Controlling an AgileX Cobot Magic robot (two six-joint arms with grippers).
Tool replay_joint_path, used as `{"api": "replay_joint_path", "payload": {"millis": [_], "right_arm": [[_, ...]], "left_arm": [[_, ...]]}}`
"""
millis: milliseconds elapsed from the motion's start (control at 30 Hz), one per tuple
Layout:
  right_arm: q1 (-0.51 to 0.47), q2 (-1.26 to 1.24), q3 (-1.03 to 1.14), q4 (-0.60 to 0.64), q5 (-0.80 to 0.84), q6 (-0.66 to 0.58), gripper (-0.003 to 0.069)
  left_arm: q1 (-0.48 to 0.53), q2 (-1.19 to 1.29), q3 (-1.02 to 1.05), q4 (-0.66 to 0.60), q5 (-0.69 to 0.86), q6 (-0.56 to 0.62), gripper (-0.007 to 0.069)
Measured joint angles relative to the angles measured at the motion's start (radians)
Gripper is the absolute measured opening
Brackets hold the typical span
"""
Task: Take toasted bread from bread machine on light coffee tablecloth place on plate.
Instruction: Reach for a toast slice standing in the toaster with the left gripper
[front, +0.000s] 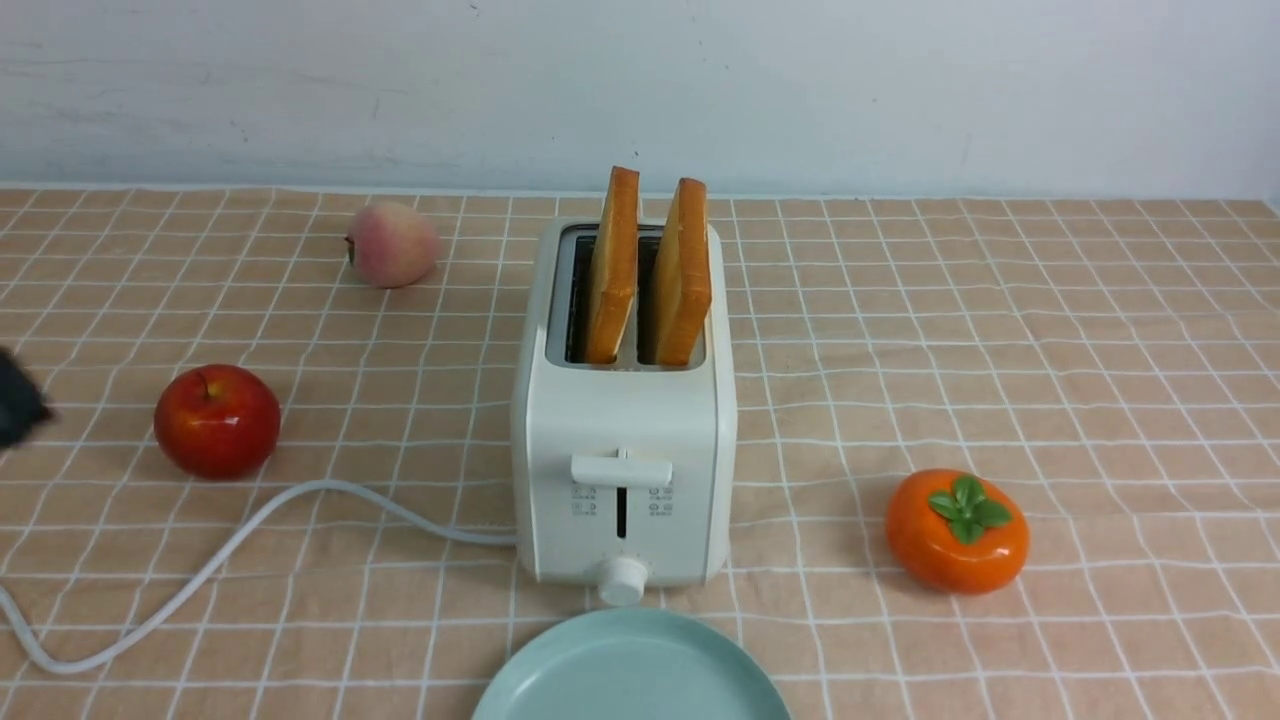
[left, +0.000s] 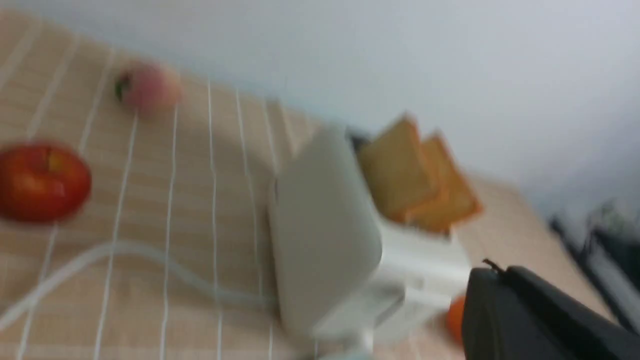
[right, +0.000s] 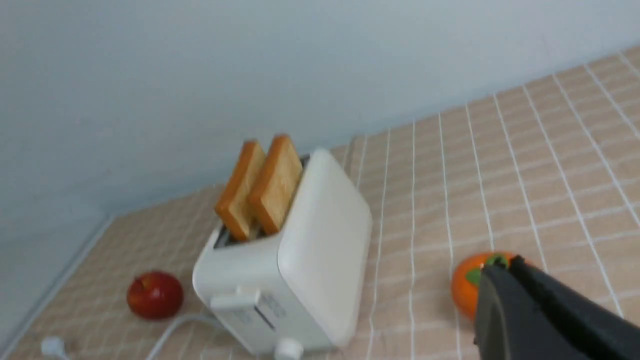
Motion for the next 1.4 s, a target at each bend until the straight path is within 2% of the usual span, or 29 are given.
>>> {"api": "replay_joint_path", "payload": {"millis": [133,233,333,367,567,733,867,900,967,1000,1067,1167,1267,1400], "right_arm": [[0.000,0.193,-0.052,-0.001,0.191,-0.010,-0.0013],[0.000,0.288,-0.052,-0.003,0.282,-0.057,-0.0010],[0.000,0.340,-0.052,-0.002,0.313,-0.108,-0.0008],[0.000,0.357,-0.052,-0.002,0.317,-0.133,-0.0008],[0.000,0.364,-0.052,-0.001,0.286,-0.153,-0.0003],[0.000,0.364,-0.052,-0.001,0.287,-0.189,-0.0001],[0.000,0.364,-0.052,-0.001,0.287,-0.196,0.0001],[0.000,0.364,-0.052,-0.001,0.287,-0.199,0.0002],[0.000,0.364,-0.052,-0.001,0.287,-0.200,0.0001],[0.000,0.364,-0.052,-0.001,0.287,-0.200,0.0003],[0.000,0.364,-0.052,-0.001,0.286,-0.200,0.0004],[0.000,0.364,-0.052,-0.001,0.286,-0.200,0.0006],[0.000,0.364,-0.052,-0.001,0.286,-0.200,0.0009],[0.000,0.364,-0.052,-0.001,0.286,-0.200,0.0013]], "left_arm": [[0.000,0.296,-0.149,0.015,0.277,0.002,-0.0014],[-0.020,0.464,-0.238,0.058,0.358,0.008,-0.0014],[-0.079,0.551,-0.311,0.123,0.354,-0.002,-0.0014],[-0.165,0.604,-0.379,0.196,0.331,-0.043,-0.0014],[-0.395,0.774,-0.565,0.425,0.256,-0.263,-0.0014],[-0.505,0.910,-0.717,0.607,0.248,-0.314,0.0005],[-0.518,0.979,-0.807,0.693,0.241,-0.394,0.0101],[-0.518,1.016,-0.847,0.724,0.233,-0.439,0.0188],[-0.518,1.040,-0.864,0.740,0.222,-0.462,0.0253],[-0.518,1.065,-0.881,0.746,0.204,-0.474,0.0329],[-0.518,1.097,-0.897,0.742,0.184,-0.481,0.0426],[-0.518,1.123,-0.898,0.734,0.178,-0.483,0.0533],[-0.518,1.134,-0.899,0.724,0.151,-0.487,0.0579],[-0.518,1.147,-0.901,0.731,0.100,-0.487,0.0573]]}}
